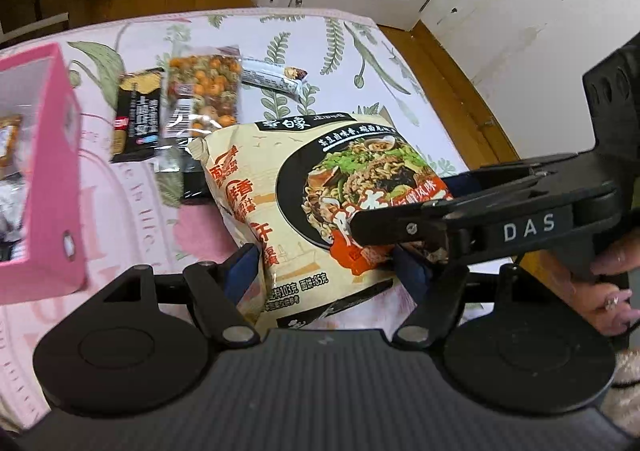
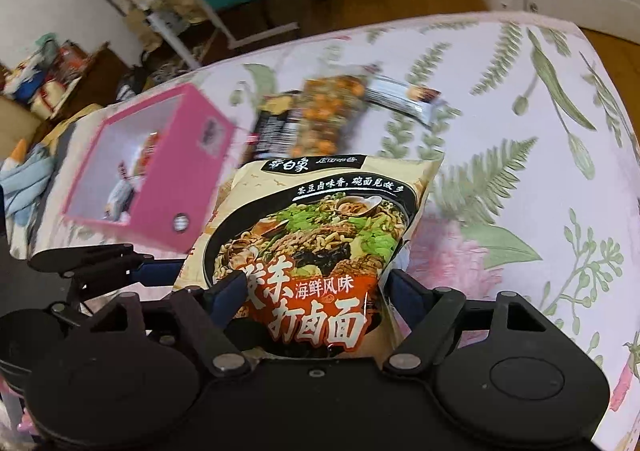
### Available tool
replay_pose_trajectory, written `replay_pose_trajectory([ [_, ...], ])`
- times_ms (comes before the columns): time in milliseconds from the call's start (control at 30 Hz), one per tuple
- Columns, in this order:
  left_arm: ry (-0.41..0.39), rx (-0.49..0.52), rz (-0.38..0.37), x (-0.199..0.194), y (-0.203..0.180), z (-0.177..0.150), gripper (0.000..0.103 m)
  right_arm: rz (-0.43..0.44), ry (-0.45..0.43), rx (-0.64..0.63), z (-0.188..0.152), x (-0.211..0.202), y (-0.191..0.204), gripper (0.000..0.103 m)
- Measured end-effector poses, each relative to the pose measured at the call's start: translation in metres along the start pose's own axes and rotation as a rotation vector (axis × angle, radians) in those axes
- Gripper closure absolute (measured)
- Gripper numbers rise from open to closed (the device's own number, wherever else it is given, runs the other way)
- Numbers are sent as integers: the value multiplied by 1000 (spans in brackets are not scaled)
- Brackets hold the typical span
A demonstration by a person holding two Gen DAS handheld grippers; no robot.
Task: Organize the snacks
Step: 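Carry the noodle packet into the pink box and open both tools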
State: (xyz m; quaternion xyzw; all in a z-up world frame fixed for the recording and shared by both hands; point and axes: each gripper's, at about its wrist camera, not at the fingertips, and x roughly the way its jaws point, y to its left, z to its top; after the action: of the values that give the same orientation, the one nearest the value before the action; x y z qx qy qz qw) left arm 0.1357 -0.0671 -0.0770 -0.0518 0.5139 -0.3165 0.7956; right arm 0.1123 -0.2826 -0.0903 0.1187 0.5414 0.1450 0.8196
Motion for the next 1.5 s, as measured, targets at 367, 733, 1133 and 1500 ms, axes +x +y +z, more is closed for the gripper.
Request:
replay_pose_trajectory([
  [367, -82, 38, 48, -92, 27, -23, 30, 55, -10, -207, 2, -29, 91, 24],
  [733, -217, 37, 137, -147, 105, -30, 30, 184, 13, -300, 50, 7, 154, 43],
  [1133, -251, -88, 311, -141, 209, -12, 30, 285, 115, -261, 102, 120, 203, 44],
  [1500, -246, -50, 414, -127, 203, -29, 26, 208, 49, -336, 79, 98, 200, 30],
])
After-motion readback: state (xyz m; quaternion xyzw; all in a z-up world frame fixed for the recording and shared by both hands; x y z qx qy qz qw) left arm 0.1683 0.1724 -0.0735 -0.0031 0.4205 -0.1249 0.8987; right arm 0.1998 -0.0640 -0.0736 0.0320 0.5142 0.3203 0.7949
